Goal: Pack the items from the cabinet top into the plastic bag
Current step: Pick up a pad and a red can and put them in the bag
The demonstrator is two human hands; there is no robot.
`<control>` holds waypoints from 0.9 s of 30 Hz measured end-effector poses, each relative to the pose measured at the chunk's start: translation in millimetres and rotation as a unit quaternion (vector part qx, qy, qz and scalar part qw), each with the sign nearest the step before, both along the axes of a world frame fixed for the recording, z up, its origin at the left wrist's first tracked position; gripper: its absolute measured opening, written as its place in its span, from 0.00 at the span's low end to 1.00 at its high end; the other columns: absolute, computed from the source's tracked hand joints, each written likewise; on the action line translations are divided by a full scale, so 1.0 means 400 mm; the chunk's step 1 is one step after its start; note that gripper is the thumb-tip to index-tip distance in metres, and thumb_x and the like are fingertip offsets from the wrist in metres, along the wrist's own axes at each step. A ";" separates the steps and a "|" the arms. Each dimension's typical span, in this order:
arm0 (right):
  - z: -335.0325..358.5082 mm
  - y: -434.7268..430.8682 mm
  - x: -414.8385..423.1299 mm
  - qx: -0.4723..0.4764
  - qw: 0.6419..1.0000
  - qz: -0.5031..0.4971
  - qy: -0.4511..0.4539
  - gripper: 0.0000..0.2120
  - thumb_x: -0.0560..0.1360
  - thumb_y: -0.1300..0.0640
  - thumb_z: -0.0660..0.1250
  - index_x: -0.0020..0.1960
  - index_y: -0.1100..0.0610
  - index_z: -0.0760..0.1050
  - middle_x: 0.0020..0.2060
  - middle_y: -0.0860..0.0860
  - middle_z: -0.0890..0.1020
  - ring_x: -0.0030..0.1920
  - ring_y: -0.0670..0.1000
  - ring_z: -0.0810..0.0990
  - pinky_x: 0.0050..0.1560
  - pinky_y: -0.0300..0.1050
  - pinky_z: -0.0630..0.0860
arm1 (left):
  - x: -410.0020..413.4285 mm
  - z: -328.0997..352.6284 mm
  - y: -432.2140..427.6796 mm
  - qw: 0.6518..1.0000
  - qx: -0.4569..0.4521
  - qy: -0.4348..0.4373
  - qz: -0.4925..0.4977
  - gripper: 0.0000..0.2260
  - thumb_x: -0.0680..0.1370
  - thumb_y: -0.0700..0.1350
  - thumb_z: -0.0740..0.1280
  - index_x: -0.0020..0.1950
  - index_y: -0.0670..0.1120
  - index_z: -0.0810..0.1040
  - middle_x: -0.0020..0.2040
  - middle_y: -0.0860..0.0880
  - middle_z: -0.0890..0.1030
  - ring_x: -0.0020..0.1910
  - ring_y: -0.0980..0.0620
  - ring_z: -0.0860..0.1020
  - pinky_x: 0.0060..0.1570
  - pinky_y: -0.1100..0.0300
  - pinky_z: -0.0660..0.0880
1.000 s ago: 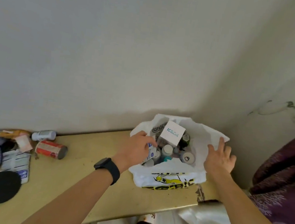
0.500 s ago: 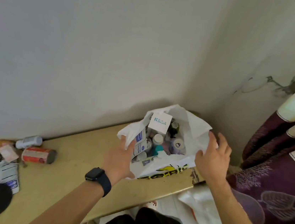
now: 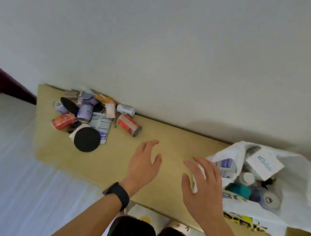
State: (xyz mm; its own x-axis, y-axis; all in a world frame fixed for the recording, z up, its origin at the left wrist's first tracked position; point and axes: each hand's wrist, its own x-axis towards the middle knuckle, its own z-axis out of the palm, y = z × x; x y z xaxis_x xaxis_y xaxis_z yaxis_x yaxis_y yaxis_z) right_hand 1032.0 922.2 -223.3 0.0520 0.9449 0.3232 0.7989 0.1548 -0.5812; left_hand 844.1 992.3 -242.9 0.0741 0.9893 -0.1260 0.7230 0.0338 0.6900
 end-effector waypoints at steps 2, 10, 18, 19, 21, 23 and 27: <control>-0.014 0.037 -0.086 -0.020 0.998 0.063 -0.001 0.13 0.74 0.54 0.65 0.59 0.49 0.78 0.61 0.48 0.77 0.63 0.54 0.74 0.62 0.48 0.70 | -0.131 -0.043 -0.003 0.997 -0.044 0.033 0.050 0.21 0.80 0.48 0.64 0.73 0.50 0.67 0.68 0.49 0.70 0.65 0.50 0.71 0.63 0.58 0.70; -0.156 0.195 -0.411 -0.234 0.954 0.172 -0.069 0.18 0.74 0.53 0.67 0.63 0.45 0.74 0.62 0.42 0.76 0.64 0.47 0.70 0.64 0.49 0.73 | -0.593 -0.212 -0.057 0.942 -0.263 0.161 0.133 0.26 0.79 0.50 0.61 0.77 0.49 0.61 0.75 0.46 0.64 0.72 0.45 0.66 0.68 0.50 0.69; -0.274 0.524 -0.646 -0.351 0.904 0.124 -0.208 0.33 0.73 0.49 0.68 0.75 0.52 0.61 0.72 0.56 0.66 0.68 0.62 0.66 0.67 0.54 0.68 | -0.827 -0.327 -0.030 0.922 -0.332 0.197 0.040 0.28 0.81 0.57 0.57 0.80 0.55 0.53 0.81 0.48 0.49 0.79 0.43 0.53 0.75 0.42 0.54; -0.288 0.574 -0.663 -0.363 0.898 0.113 -0.223 0.36 0.73 0.48 0.68 0.77 0.49 0.57 0.74 0.56 0.64 0.69 0.63 0.65 0.68 0.56 0.68 | -0.841 -0.335 -0.026 0.924 -0.329 0.193 0.034 0.27 0.82 0.56 0.57 0.80 0.56 0.54 0.81 0.49 0.49 0.78 0.43 0.54 0.75 0.42 0.55; -0.321 0.658 -0.687 -0.387 0.877 0.114 -0.262 0.39 0.72 0.46 0.67 0.78 0.44 0.52 0.75 0.56 0.62 0.70 0.64 0.66 0.68 0.58 0.68 | -0.862 -0.343 -0.015 0.929 -0.319 0.185 0.036 0.24 0.82 0.54 0.57 0.78 0.56 0.59 0.80 0.50 0.54 0.76 0.42 0.59 0.73 0.44 0.61; -0.356 0.709 -0.704 -0.429 0.845 0.117 -0.297 0.38 0.72 0.45 0.67 0.76 0.42 0.52 0.74 0.57 0.63 0.69 0.66 0.68 0.67 0.59 0.69 | -0.879 -0.348 0.005 0.932 -0.320 0.161 0.056 0.22 0.81 0.54 0.58 0.75 0.54 0.64 0.77 0.50 0.62 0.72 0.43 0.65 0.69 0.46 0.66; -0.383 0.711 -0.737 -0.433 0.825 0.089 -0.351 0.33 0.74 0.51 0.67 0.74 0.41 0.55 0.66 0.60 0.67 0.62 0.66 0.71 0.60 0.59 0.72 | -0.913 -0.349 0.074 0.937 -0.298 0.076 0.166 0.25 0.79 0.55 0.62 0.73 0.49 0.63 0.69 0.48 0.70 0.65 0.45 0.71 0.61 0.47 0.74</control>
State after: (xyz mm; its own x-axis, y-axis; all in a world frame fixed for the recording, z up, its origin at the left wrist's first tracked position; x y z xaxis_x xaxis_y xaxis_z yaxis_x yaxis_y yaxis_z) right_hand 737.1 1206.4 -376.5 -0.0253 0.8098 -0.5861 0.9952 0.0758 0.0618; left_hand 478.9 1021.9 -382.6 -0.2895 0.7043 -0.6482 0.6920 0.6219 0.3667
